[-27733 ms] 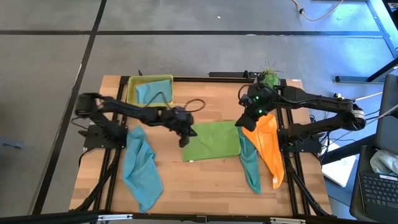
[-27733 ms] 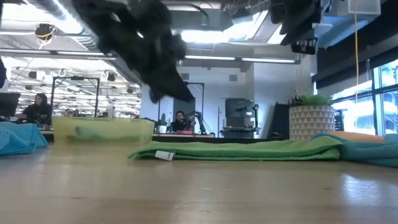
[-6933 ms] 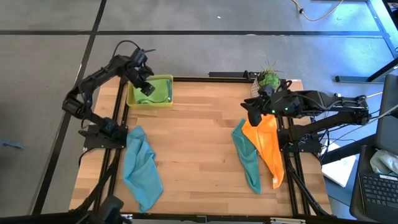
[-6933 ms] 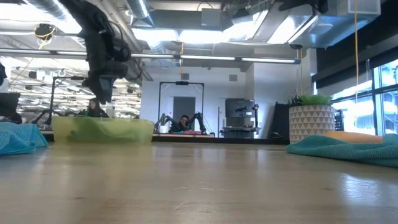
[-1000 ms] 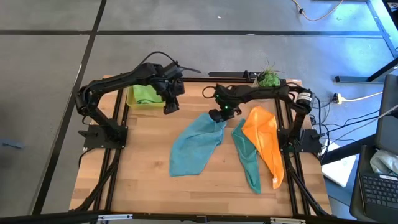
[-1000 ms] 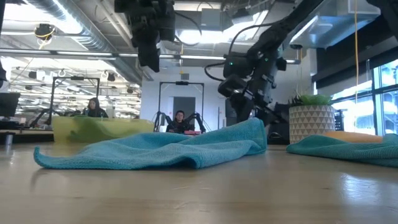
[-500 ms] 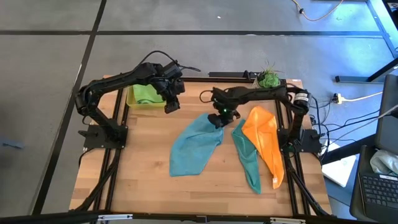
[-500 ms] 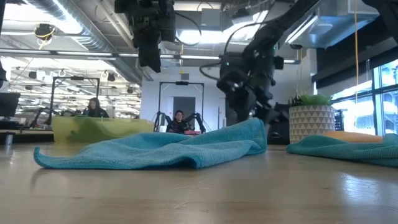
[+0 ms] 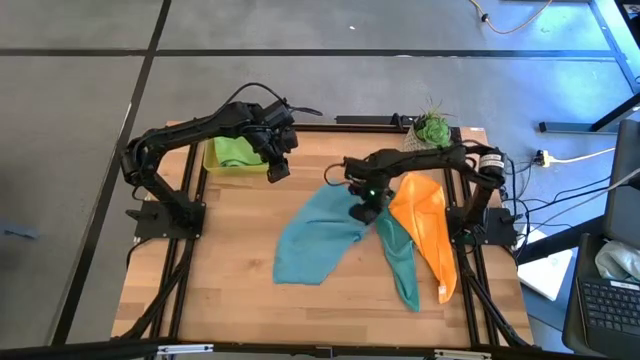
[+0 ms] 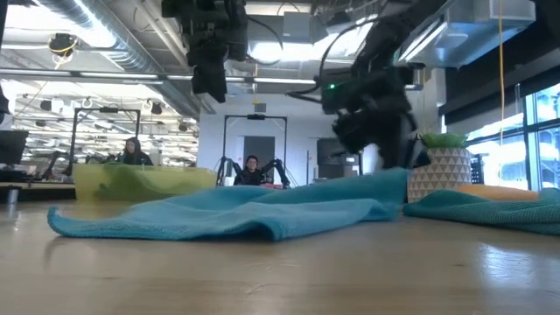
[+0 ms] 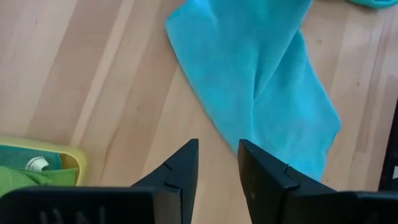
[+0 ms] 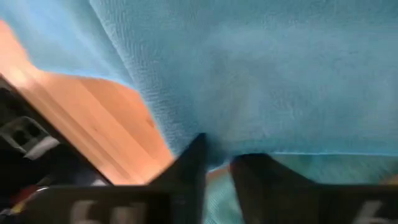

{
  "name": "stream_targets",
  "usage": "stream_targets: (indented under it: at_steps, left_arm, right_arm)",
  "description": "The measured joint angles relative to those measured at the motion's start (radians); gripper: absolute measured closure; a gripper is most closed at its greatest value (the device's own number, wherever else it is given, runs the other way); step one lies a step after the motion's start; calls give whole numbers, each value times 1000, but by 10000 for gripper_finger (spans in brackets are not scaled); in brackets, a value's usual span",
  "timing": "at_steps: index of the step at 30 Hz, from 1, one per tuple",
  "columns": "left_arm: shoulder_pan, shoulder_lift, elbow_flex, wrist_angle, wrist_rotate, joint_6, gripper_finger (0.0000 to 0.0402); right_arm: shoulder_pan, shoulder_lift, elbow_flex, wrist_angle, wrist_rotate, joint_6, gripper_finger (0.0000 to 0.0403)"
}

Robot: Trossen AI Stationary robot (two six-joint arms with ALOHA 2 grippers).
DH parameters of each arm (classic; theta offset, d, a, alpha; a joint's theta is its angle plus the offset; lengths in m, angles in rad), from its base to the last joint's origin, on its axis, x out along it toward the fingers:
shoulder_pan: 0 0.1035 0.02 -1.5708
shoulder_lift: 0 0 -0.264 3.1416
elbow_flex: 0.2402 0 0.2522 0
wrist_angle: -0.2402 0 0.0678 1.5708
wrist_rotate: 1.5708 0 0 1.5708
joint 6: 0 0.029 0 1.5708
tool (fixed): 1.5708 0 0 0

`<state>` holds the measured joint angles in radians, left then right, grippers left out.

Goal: Fold microfiber towels
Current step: Fold the left blue towel

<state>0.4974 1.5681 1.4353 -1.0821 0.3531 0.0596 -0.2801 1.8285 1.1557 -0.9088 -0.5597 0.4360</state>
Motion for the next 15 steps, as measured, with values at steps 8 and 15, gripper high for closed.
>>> stream_targets:
  at_steps: [8,15]
  left_arm:
    - [-22,0,0,1,-5,-17,298]
    - [-55,0,0,36,-31,-34,298]
  right_arm:
    - [39,-67,-9,-221,60,42,350]
    - [138,-155,-131,-225,-32,106,270]
